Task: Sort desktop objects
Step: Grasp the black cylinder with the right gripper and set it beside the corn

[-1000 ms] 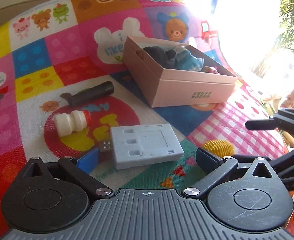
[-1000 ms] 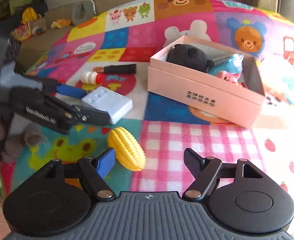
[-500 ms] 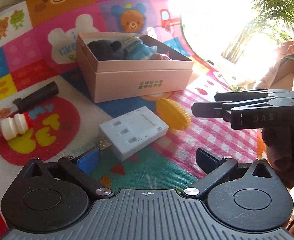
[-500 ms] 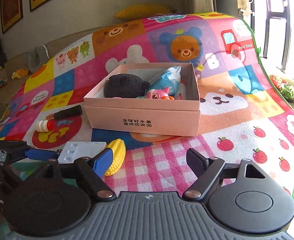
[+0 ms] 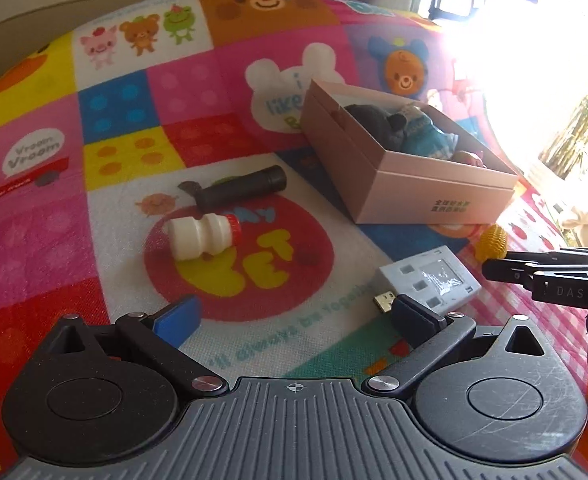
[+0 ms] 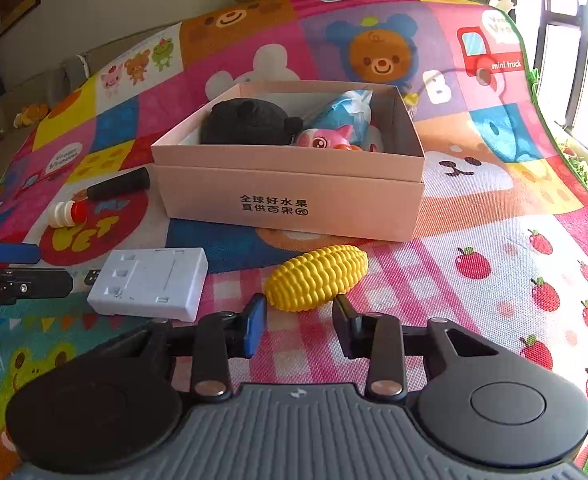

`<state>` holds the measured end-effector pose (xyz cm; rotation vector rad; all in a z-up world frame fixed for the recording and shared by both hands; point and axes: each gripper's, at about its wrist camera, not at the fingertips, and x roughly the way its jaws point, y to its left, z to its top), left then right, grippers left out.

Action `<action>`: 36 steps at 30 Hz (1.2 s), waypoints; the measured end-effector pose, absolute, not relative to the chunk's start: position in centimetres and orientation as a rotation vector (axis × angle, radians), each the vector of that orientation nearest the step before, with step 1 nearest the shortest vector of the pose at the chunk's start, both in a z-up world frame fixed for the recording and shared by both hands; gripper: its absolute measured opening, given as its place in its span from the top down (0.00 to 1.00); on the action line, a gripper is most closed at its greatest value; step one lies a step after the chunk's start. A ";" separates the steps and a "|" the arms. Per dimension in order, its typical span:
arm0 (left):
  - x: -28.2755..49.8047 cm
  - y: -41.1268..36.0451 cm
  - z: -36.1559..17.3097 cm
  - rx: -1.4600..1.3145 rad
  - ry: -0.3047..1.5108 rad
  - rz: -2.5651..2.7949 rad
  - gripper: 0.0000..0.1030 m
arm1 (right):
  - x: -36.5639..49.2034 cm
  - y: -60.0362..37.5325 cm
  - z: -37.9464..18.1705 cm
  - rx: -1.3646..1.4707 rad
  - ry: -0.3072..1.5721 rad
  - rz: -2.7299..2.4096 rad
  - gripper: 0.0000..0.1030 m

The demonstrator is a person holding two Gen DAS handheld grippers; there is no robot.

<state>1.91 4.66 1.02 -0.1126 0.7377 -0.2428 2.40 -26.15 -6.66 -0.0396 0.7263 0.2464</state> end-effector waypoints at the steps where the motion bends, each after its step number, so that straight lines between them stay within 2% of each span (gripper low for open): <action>1: 2.1 4.8 1.1 -0.113 0.733 -0.235 0.00 | 2.7 -26.1 -6.5 -0.025 0.727 0.262 0.65; 6: 3.1 5.2 1.4 -0.080 0.702 -0.174 0.00 | 3.2 -24.6 -4.8 0.007 0.688 0.356 0.65; 12: 2.9 7.0 1.7 -0.012 0.637 0.011 0.00 | 3.3 -19.4 -1.2 -0.087 0.609 0.462 0.58; 13: 2.7 7.7 1.7 -0.013 0.628 0.045 0.00 | 3.4 -18.0 -0.9 -0.105 0.606 0.490 0.52; 14: 2.5 8.5 1.6 -0.019 0.619 0.079 0.00 | 3.5 -16.7 -0.7 -0.123 0.604 0.513 0.41; 16: 2.2 10.1 1.3 -0.047 0.606 0.128 0.00 | 3.9 -13.6 -0.4 -0.159 0.597 0.546 0.31; 19: 1.9 12.2 0.6 -0.128 0.620 0.112 0.00 | 5.5 -9.3 -0.5 -0.216 0.588 0.541 0.23; 27: 1.2 13.3 0.3 -0.234 0.579 0.012 0.00 | 14.2 -3.9 -3.9 -0.228 0.887 0.475 0.21; 30: 1.1 14.0 0.2 -0.284 0.573 0.001 0.00 | 15.8 -3.7 -5.0 -0.240 0.958 0.456 0.23; 31: 1.1 14.2 0.1 -0.300 0.572 0.000 0.00 | 15.8 -3.7 -5.1 -0.239 0.972 0.464 0.27; 36: 1.1 14.3 0.1 -0.314 0.574 0.002 0.00 | 13.9 -3.6 -4.3 -0.297 0.918 0.472 0.28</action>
